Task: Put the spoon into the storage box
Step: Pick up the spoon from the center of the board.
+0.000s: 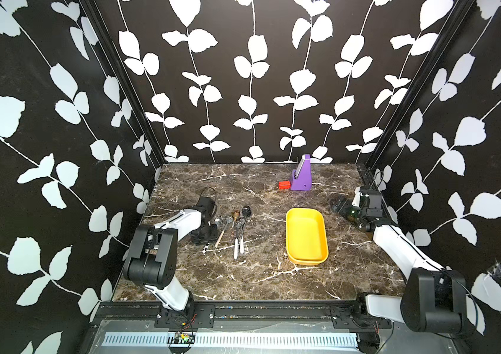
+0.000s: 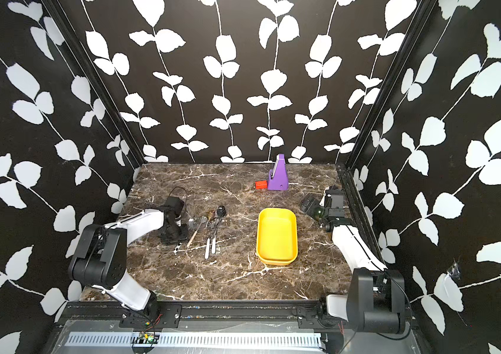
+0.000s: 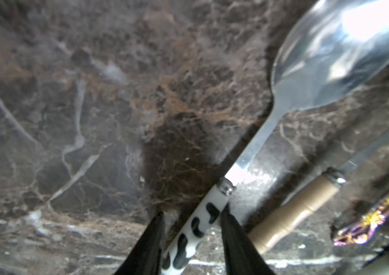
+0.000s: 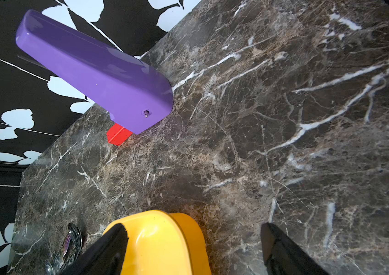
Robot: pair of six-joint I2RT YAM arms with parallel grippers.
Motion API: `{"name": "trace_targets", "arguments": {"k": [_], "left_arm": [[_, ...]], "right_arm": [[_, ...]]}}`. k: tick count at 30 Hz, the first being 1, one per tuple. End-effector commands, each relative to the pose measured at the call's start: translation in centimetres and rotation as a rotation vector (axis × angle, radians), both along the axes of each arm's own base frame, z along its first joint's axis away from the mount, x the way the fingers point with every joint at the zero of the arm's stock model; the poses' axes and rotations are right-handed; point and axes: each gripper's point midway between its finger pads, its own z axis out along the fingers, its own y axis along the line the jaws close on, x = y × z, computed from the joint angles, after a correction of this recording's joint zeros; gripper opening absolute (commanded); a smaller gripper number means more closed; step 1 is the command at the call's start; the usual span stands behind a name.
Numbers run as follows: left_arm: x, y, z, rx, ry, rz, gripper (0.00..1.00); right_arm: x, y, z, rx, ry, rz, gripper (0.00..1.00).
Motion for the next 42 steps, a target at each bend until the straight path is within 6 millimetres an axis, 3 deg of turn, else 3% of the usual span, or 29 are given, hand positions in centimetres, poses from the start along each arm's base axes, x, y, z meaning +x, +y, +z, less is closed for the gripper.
{"name": "trace_targets", "arguments": {"k": [1,6,16,22,30,33,35,39,42], "left_arm": [[-0.8,0.1,-0.1,0.012,0.027,-0.02,0.37],[-1.6,0.1,-0.8,0.011,0.053,-0.019,0.17],[-1.0,0.3,-0.5,0.027,0.037,-0.007,0.0],[0.1,0.6,2.4,0.038,-0.04,-0.001,0.0],[1.0,-0.6,8.4,0.015,-0.156,-0.016,0.0],[1.7,-2.4,11.2,0.015,-0.217,-0.046,0.0],[2.2,-4.8,12.7,-0.002,-0.252,-0.086,0.0],[3.5,-12.2,15.5,-0.066,-0.316,-0.198,0.0],[3.7,-18.2,16.2,-0.116,-0.321,-0.291,0.0]], "right_arm": [[0.4,-0.2,1.0,-0.01,-0.023,-0.006,0.89],[0.3,-0.2,1.1,-0.008,-0.025,-0.003,0.89],[0.4,-0.1,1.2,0.003,-0.024,-0.003,0.89],[0.4,0.0,1.0,0.008,-0.008,-0.004,0.88],[0.8,0.3,1.0,0.025,-0.004,0.004,0.88],[1.0,0.2,1.1,0.027,-0.004,0.0,0.87],[1.1,0.1,1.2,0.026,-0.006,-0.004,0.87],[1.4,0.1,1.6,0.024,-0.016,-0.002,0.87],[1.1,-0.1,1.5,0.012,-0.012,-0.009,0.87]]}}
